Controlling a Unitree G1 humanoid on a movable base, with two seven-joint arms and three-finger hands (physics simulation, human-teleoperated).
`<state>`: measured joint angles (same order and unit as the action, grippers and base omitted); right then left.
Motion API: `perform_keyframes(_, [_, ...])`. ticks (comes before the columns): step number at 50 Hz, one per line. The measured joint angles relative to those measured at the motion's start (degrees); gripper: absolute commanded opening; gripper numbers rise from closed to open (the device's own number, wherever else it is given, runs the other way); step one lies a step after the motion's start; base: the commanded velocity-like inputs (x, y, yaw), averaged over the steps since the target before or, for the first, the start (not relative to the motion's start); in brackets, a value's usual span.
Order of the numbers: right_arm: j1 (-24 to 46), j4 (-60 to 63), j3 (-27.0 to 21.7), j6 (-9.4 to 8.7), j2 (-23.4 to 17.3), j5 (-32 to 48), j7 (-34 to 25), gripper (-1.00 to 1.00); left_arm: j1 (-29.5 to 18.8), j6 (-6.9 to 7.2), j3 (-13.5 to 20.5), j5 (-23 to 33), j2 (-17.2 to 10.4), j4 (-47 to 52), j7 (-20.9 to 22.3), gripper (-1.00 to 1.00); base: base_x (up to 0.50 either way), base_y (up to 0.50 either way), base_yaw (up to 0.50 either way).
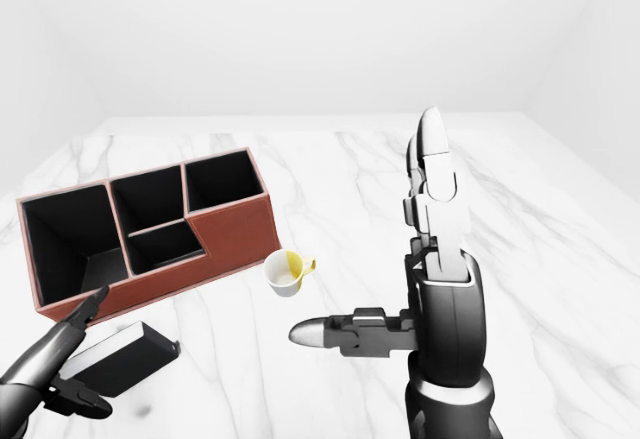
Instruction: Pick up the book and place it in the front compartment of the caddy.
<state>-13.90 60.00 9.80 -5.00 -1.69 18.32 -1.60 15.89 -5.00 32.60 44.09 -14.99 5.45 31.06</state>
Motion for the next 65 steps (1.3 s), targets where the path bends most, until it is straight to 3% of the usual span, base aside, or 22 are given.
perform_keyframes(2, [0.01,0.00,0.03,0.00,0.01,0.02,0.03,1.00,-0.10,0.00,-0.12,0.29,-0.16,-0.46,-0.27,1.00,0.00,0.00,0.00])
perform_keyframes(3, [0.02,0.00,0.05,0.00,0.01,0.04,0.04,1.00,-0.15,0.00,-0.18,0.41,-0.23,-0.66,-0.39,0.87,0.00,0.00,0.00])
perform_keyframes(4, [0.03,0.00,0.08,0.00,0.01,0.06,0.06,1.00,-0.18,0.00,-0.25,0.55,-0.33,-0.89,-0.58,-0.11,0.00,0.00,0.00])
perform_keyframes(5, [0.04,0.00,0.09,0.00,0.01,0.07,0.07,1.00,-0.19,0.00,-0.33,0.68,-0.44,-1.14,-0.74,-0.95,0.00,0.00,0.00])
perform_keyframes(26, [0.16,0.00,0.16,0.00,0.02,0.23,0.38,1.00,0.44,-0.01,-0.13,2.97,-1.07,-1.63,0.07,-0.98,0.00,0.00,0.00])
perform_keyframes(43, [0.20,0.00,0.20,0.00,0.03,0.23,0.40,1.00,-5.15,0.00,3.10,0.49,-3.06,9.31,7.13,-0.98,0.00,0.00,0.00])
perform_keyframes(47, [0.20,0.00,0.27,0.00,0.01,0.27,0.47,1.00,-7.52,1.85,3.79,-1.29,-4.19,13.11,8.94,-0.98,0.00,0.00,0.00])
perform_keyframes(59, [0.28,0.00,0.38,0.00,-0.02,0.59,0.49,1.00,-13.99,10.00,4.30,-5.11,-8.42,20.46,8.94,-0.98,0.00,0.00,0.00])
perform_keyframes(65, [0.32,0.00,0.35,0.00,-0.01,0.75,0.45,1.00,-17.71,10.00,3.49,-5.78,-10.94,21.79,8.94,-0.98,0.00,0.00,0.00])
